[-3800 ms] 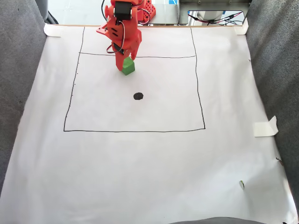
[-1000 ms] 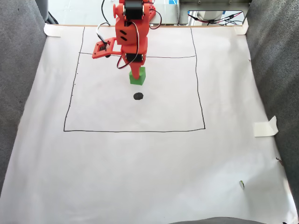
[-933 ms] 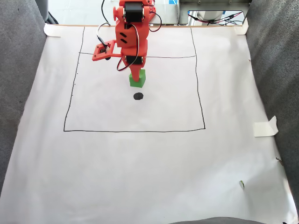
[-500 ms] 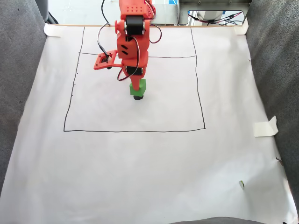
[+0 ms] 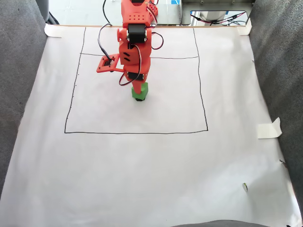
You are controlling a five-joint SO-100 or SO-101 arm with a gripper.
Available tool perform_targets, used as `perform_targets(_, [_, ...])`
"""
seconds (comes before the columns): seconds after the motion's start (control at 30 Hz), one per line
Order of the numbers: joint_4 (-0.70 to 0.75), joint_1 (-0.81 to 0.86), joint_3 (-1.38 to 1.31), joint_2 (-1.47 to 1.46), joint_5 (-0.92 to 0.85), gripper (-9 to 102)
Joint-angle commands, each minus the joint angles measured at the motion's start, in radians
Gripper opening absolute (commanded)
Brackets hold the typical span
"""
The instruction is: Grasp the colored block, Place it on the black dot, and then return the arm to the default position.
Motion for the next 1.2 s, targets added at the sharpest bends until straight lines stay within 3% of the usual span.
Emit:
perform_targets(0.0, [0.0, 0.014, -0.072, 0.012, 0.006, 0])
perform_targets(1.17, [-0.002, -0.014, -0.118, -0.075, -0.014, 0])
